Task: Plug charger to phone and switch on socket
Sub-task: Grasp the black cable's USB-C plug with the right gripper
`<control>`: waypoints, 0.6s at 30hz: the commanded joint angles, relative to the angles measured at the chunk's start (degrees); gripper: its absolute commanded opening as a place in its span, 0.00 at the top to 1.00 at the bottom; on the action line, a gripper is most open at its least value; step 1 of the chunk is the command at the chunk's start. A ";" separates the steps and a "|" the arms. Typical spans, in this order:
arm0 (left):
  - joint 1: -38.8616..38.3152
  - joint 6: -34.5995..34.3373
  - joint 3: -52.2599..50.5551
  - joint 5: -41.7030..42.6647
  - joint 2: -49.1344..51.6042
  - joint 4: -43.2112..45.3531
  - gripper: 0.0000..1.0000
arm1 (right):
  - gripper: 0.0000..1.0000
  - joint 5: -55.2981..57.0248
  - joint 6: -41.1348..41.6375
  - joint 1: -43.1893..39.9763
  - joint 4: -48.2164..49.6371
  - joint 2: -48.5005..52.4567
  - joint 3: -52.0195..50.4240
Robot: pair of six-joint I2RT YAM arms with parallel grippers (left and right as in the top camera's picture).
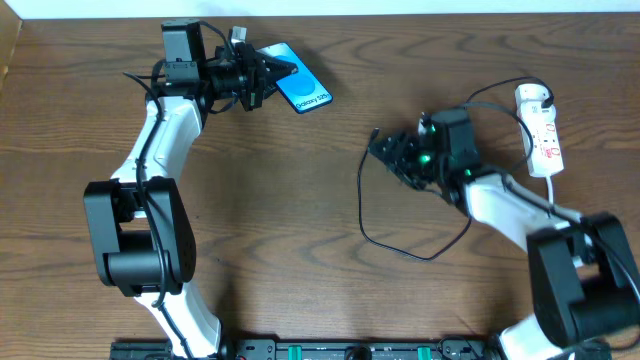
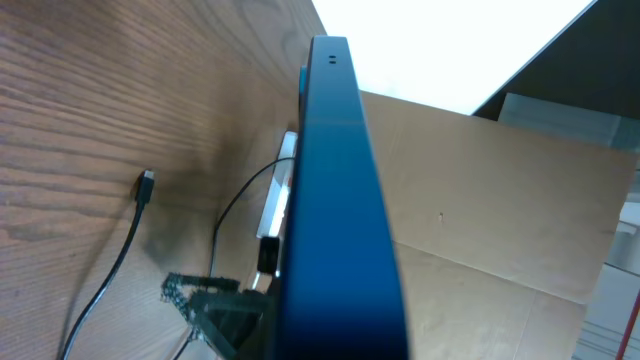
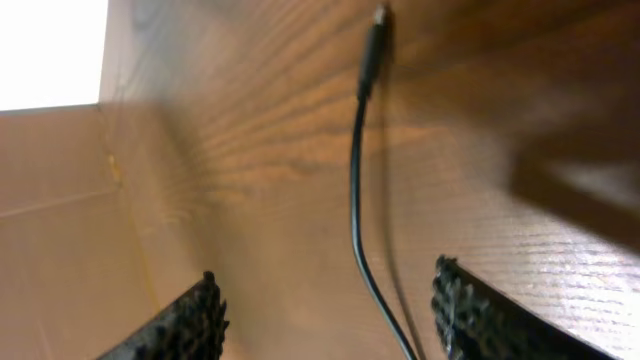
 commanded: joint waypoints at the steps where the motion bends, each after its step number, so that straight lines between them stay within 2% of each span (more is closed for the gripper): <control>1: 0.04 1.05 0.85 2.56 -1.44 0.26 0.93 | 0.40 -1.07 -2.95 1.18 -4.31 5.40 8.41; 3: 0.04 1.03 0.85 2.56 -1.44 0.28 0.92 | 0.46 0.20 -3.17 1.40 -7.82 8.35 12.61; 6: 0.04 1.03 0.85 2.58 -1.44 0.26 0.93 | 0.49 0.31 -2.82 1.42 -9.68 12.61 17.00; 18: 0.04 1.03 0.85 2.58 -1.44 0.26 0.93 | 0.55 0.79 -0.96 2.47 -7.28 19.41 17.53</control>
